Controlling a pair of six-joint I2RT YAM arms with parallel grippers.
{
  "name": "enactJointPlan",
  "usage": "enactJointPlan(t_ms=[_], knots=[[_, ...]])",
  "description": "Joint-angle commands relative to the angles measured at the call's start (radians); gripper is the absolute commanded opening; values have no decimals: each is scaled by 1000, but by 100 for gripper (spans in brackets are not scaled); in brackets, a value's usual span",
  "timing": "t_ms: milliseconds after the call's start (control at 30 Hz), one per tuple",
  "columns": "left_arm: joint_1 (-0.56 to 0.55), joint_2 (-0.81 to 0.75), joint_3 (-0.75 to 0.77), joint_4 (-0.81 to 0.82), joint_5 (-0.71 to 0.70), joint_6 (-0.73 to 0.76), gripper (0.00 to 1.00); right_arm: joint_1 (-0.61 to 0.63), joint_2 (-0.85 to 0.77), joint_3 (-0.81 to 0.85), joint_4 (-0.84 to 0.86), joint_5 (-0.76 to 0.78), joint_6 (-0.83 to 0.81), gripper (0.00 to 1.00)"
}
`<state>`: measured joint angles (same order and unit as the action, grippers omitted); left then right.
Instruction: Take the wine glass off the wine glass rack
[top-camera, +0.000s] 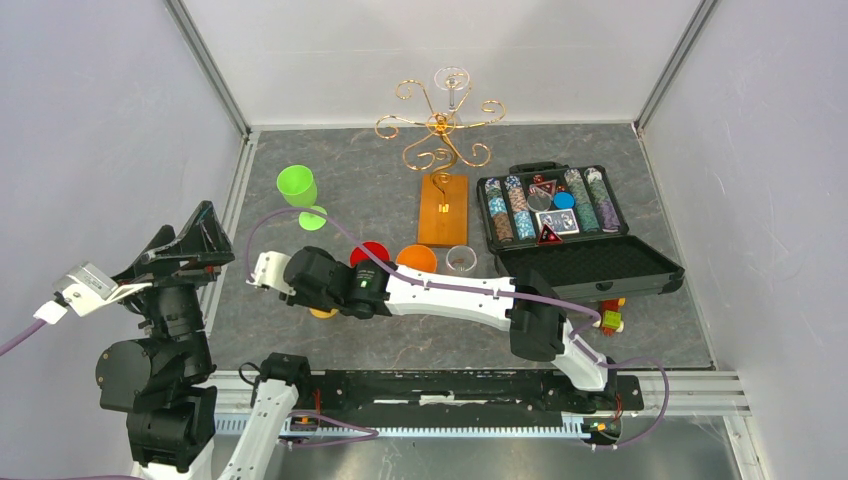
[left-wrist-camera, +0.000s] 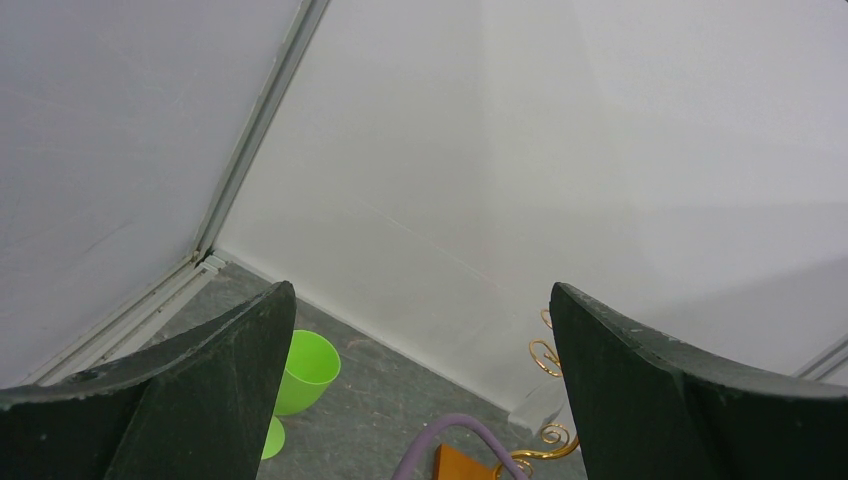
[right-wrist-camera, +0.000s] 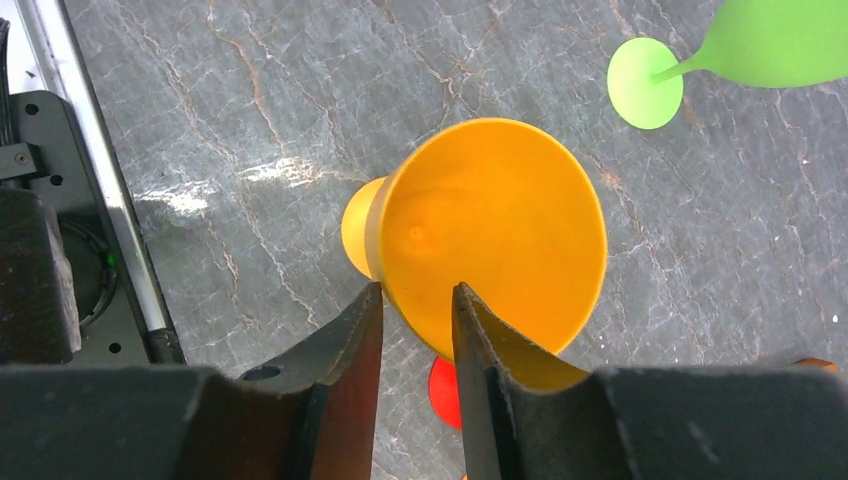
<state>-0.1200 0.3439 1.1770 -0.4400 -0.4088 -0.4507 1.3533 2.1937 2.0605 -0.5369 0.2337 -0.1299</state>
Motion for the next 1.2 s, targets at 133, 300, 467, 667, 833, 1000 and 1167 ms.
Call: enactJointPlan(t_ms=[133,300,467,667,833,1000,1167], knots=[[2,14,29,32,-4,43,100,8,-95,69,80,-2,32,53],[2,21,26,57,52,5,100,7,-202,44,141,-54,60,67],[1,72,9,97,198,-55,100,-4,-369,-63,157,-11,59,73],[2,182,45,109,402,-81,100,-69,-616,-268,140,169,36,75],[1,241,40,110,532,-98,100,-222,-764,-328,134,237,54,79],[2,270,23,110,584,-112,100,-445,-778,-329,186,176,194,77],[1,268,18,112,571,-115,100,-628,-651,-215,194,85,432,53]])
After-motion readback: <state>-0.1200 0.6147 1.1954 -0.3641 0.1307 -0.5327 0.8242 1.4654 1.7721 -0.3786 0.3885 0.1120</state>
